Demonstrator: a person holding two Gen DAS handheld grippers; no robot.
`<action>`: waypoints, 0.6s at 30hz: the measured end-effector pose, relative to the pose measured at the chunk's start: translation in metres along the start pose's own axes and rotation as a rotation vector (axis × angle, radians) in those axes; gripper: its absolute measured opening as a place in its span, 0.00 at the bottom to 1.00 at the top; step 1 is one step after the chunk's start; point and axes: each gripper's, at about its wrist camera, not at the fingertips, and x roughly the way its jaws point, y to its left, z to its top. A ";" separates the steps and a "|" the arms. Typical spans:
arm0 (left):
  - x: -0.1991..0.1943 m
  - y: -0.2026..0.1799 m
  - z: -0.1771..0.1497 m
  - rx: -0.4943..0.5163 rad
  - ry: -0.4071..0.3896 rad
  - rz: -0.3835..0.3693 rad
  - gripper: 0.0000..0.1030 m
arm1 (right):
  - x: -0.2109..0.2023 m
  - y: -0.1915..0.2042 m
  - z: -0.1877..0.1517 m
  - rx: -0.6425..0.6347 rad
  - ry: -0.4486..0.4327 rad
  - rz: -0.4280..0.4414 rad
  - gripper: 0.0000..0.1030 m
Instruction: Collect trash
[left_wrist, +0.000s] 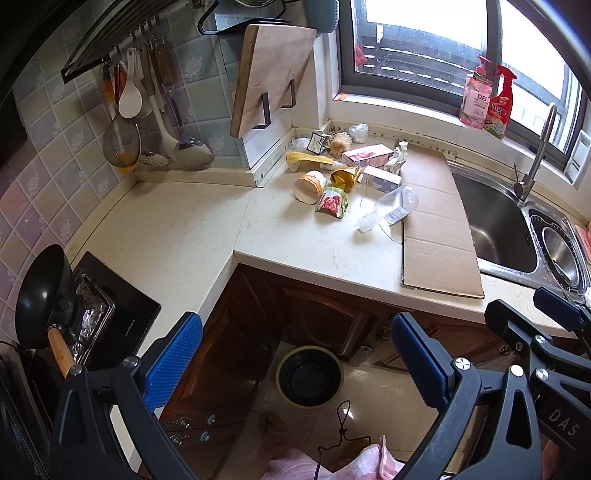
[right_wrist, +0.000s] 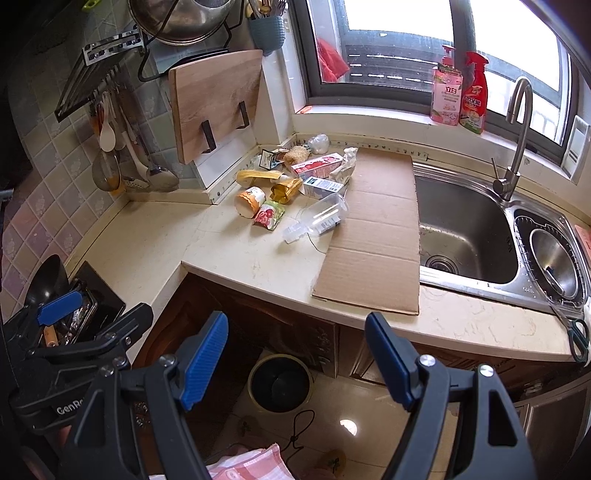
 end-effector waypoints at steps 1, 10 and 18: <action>-0.001 -0.001 0.000 -0.001 -0.002 0.000 0.98 | 0.000 -0.002 0.000 -0.004 0.000 0.007 0.75; -0.008 0.000 0.016 -0.055 -0.033 -0.025 0.99 | -0.003 -0.022 0.011 -0.058 -0.013 0.051 0.75; 0.022 0.013 0.074 -0.042 0.017 -0.021 0.99 | 0.018 -0.047 0.048 -0.072 -0.008 0.032 0.75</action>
